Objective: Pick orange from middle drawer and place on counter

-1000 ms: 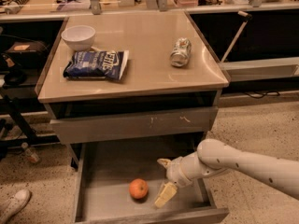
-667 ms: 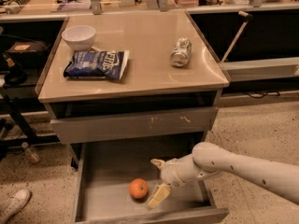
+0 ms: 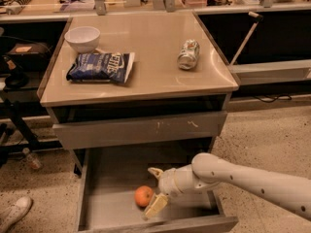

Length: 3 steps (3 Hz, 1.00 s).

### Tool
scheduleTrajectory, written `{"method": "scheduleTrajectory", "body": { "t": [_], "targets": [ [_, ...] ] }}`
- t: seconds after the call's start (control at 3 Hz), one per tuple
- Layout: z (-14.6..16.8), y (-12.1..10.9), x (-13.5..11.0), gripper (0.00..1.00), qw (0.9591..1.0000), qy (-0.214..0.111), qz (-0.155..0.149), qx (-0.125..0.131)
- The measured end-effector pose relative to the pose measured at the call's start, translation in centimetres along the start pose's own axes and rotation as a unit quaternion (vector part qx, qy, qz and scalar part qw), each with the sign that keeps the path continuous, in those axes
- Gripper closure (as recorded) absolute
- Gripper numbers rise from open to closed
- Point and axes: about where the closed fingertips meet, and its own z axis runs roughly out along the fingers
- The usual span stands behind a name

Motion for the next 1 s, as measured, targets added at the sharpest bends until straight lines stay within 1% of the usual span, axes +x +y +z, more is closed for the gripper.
{"method": "scheduleTrajectory", "body": {
  "t": [0.33,0.67,1.0],
  "targets": [
    [1.7,-1.0,-0.1,0.00,0.9999,0.006,-0.008,-0.006],
    [2.7,-2.0,0.5,0.00,0.9997,0.026,-0.002,0.001],
    [2.4,-1.6,0.5,0.00,0.9995,0.031,-0.009,0.001]
  ]
}}
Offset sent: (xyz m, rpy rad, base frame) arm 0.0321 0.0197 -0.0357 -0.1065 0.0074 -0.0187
